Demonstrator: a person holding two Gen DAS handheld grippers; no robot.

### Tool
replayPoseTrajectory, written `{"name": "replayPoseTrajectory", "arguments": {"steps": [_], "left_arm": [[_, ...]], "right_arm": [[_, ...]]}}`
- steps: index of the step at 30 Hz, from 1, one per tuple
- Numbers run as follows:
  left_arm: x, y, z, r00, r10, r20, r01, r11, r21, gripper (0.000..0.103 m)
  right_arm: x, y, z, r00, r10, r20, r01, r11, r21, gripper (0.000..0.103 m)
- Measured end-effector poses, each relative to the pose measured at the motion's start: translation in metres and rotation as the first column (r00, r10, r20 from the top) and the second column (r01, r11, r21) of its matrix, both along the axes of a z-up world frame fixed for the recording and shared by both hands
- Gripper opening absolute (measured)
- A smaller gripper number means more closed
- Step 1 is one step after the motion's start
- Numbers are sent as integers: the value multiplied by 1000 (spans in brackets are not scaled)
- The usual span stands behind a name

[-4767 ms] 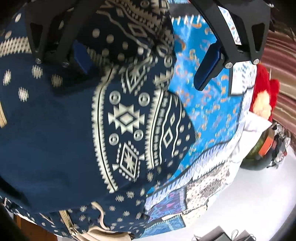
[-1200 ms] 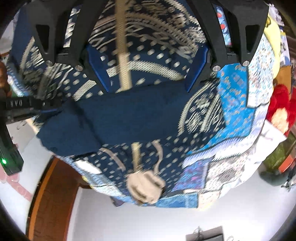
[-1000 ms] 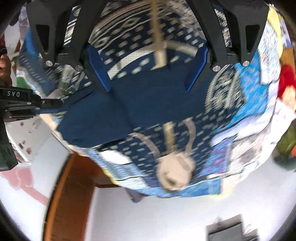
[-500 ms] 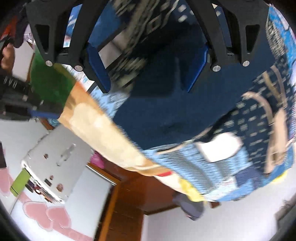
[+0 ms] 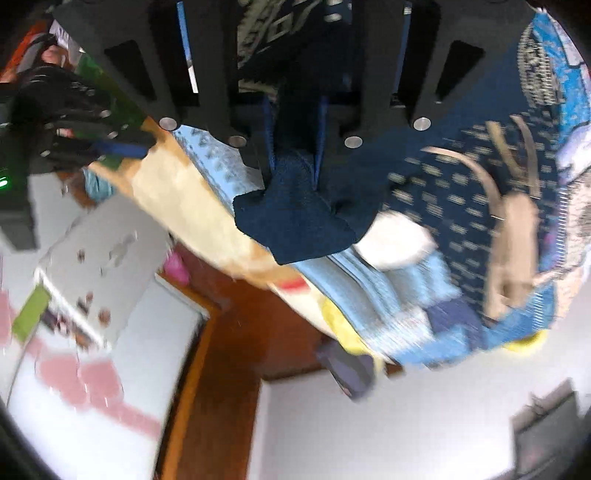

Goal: Fold large clothes

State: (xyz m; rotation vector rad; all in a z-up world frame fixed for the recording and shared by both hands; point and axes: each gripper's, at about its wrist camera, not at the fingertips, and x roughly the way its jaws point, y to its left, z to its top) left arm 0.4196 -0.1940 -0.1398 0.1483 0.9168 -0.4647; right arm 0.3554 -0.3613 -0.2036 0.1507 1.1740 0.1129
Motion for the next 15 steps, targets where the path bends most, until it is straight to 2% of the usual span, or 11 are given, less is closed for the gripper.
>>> {"name": "replayPoseTrajectory", "arguments": {"steps": [4,7,11,13,15], "left_arm": [[-4,61,44,990,95,102,-92,995,-35,18],[-7,121,66,965,199,170,-197,980,-31,18],[-11,189,69,934,311,177,-308,950,-42,18],[-12,223,62,916,360,174,-360,932,-37,18],[-14,244,51,909,384,162,-385,923,-26,18]], "right_arm": [[13,28,18,998,46,46,-47,999,12,8],[24,58,34,991,100,92,-98,995,-23,8],[41,101,42,980,164,113,-155,984,-86,8],[51,125,39,974,201,102,-190,975,-112,8],[56,142,32,971,224,80,-212,968,-138,8]]}}
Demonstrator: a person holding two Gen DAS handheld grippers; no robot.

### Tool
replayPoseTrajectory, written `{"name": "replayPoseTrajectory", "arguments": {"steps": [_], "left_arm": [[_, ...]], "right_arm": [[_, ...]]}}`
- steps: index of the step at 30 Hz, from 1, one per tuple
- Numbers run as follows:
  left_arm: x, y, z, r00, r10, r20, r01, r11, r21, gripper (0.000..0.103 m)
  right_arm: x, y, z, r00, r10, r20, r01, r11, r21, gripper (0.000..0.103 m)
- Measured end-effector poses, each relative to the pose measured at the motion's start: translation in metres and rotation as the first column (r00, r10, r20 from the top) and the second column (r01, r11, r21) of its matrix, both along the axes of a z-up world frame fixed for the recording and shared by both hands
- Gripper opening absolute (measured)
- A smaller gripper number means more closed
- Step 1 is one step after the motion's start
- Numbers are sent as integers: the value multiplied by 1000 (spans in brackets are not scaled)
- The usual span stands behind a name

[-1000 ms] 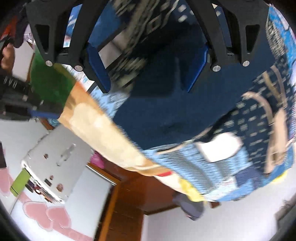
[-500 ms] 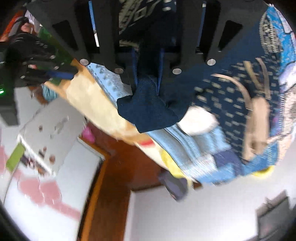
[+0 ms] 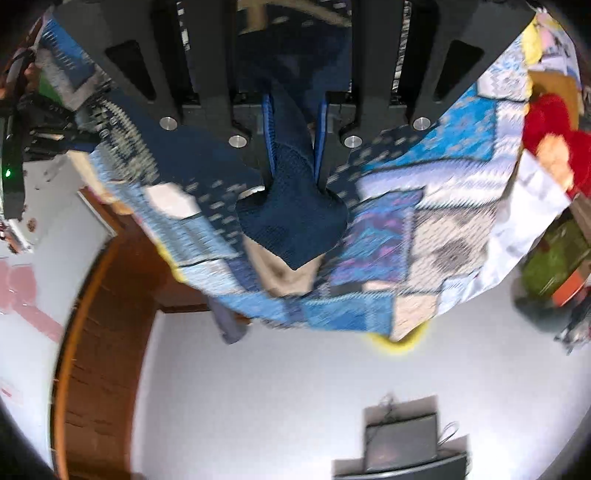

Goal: Fold large clothes

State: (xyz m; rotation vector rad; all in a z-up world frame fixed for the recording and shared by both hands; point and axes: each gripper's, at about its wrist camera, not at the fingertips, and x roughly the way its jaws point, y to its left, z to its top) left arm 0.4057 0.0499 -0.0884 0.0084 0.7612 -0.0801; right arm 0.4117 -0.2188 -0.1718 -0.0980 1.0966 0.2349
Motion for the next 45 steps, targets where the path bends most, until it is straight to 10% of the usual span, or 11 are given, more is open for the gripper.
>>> {"name": "replayPoseTrajectory", "arguments": {"steps": [9,20,22,26,33,45], "left_arm": [[-8,83,-112,975,114,-191,-113,993,20,18],[-36,154,-206,895,257,-366,-278,961,-5,12],[-43,161,-205,899,244,-365,-278,960,-43,13],[-50,160,-198,898,250,-363,-271,963,-6,13],[-54,144,-165,914,223,-339,-217,975,55,22],[0,91,-57,982,167,-85,-162,984,69,85]], "right_arm": [[19,47,-65,994,16,-108,-34,986,-161,8],[9,43,-64,999,-8,-50,-4,971,-241,10],[6,42,-64,999,-19,-33,8,952,-306,16],[-1,30,-64,997,-48,55,66,907,-415,90],[-3,-6,-48,998,-65,-3,62,967,-247,91],[33,24,46,986,35,160,-40,999,23,101]]}}
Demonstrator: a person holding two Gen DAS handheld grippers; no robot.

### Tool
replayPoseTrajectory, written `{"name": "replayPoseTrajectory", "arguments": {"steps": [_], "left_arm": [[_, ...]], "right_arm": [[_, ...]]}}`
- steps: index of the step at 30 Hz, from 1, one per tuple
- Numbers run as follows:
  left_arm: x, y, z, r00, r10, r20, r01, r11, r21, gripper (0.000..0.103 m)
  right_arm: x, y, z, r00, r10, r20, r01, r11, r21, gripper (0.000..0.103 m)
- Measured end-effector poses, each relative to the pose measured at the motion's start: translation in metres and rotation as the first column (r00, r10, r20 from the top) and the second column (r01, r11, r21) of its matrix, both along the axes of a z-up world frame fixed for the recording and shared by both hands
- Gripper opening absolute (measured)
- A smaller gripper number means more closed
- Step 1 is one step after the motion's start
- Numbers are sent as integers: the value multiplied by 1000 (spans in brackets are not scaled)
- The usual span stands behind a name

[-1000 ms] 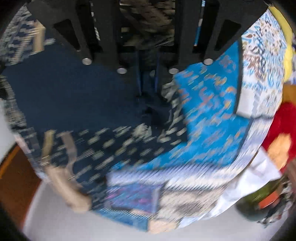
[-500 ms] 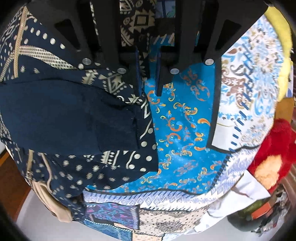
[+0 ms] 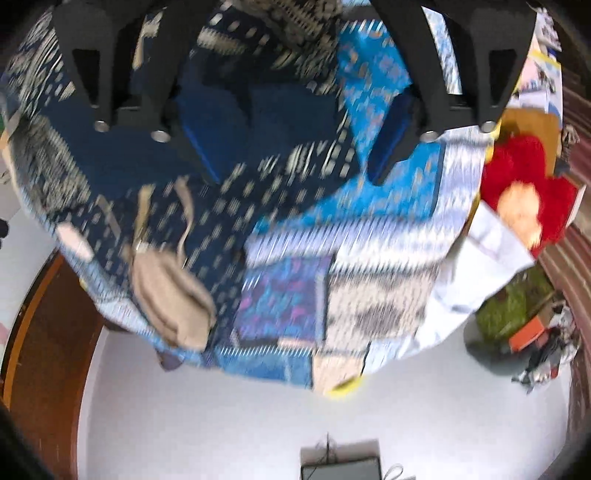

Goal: Fold large clothes

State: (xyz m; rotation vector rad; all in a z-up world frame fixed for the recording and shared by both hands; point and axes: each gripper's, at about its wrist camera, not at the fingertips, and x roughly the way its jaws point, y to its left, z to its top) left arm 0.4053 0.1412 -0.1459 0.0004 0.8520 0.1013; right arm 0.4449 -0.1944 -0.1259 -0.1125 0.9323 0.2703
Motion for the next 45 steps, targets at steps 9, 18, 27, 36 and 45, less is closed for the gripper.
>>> {"name": "replayPoseTrajectory", "arguments": {"steps": [9,18,27,36,45], "left_arm": [[90,-21,2,1000,-25,1,25,999,-29,92],[183,-23,-59,995,-9,-96,-4,991,-131,92],[221,-32,-98,988,-28,-150,-17,956,-292,68],[197,-56,-56,991,-102,-86,83,976,-199,10],[96,-66,2,972,-232,-24,226,962,-152,11]], "right_arm": [[91,57,-9,998,43,-52,-38,995,92,103],[181,103,-85,985,35,-169,-22,997,78,102],[234,110,-127,970,-34,-240,74,985,157,75],[198,134,-95,988,82,-131,-72,994,81,13],[88,126,-33,981,194,-28,-190,976,108,13]]}}
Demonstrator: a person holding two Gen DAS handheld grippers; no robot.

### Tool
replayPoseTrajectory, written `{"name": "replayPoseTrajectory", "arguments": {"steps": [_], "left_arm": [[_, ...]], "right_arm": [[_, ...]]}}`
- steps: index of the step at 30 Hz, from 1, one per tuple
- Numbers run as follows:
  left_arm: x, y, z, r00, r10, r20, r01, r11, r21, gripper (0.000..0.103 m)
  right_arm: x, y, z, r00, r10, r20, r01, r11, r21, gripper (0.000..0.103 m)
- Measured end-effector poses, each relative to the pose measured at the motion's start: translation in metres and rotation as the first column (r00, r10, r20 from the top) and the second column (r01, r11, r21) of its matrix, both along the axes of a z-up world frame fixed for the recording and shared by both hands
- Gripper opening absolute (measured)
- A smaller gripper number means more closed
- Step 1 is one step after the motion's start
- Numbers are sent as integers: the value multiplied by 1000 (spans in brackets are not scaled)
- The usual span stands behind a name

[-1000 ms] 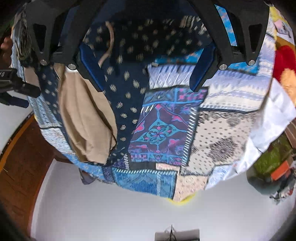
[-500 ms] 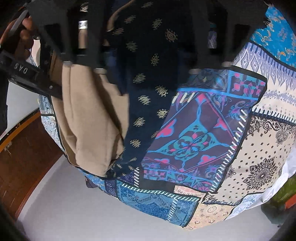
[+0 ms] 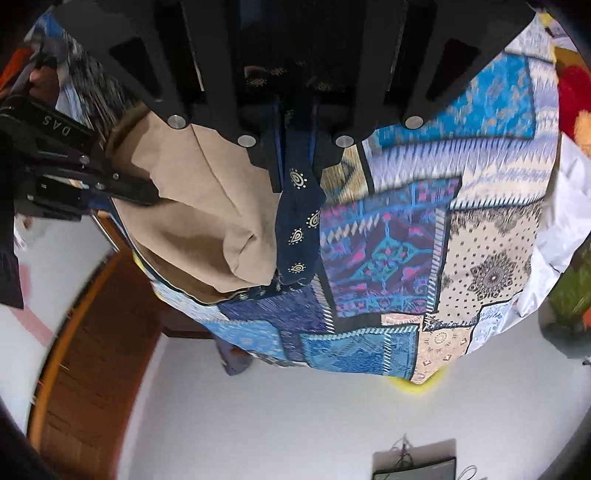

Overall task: Fold large clothes
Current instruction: 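Fold the beige hood over with the right gripper while the left gripper holds the hoodie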

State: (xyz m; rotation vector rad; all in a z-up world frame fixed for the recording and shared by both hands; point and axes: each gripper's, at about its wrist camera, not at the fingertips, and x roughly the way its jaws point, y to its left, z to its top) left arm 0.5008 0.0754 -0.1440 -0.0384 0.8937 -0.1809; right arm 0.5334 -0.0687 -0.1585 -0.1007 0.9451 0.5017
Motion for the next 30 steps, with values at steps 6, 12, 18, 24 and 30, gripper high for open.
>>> {"name": "replayPoseTrajectory", "arguments": {"steps": [6,12,18,24,30], "left_arm": [[-70,-4,-21,997,-30,-74,30,999,9,11],[-112,-8,-64,984,-9,-179,17,999,41,11],[-129,-5,-101,970,40,-239,-25,998,65,12],[-133,-1,-109,969,77,-233,-66,996,52,19],[-134,-4,-110,971,78,-227,-62,995,77,19]], "right_arm": [[-82,-4,3,998,65,-16,-66,997,-33,13],[-134,-8,-27,997,53,-47,-60,986,-158,13],[-146,-18,-56,991,13,-133,-43,973,-228,14],[-150,-17,-58,993,-5,-114,-26,963,-269,15],[-154,-24,-54,995,-51,-85,24,957,-290,37]]}}
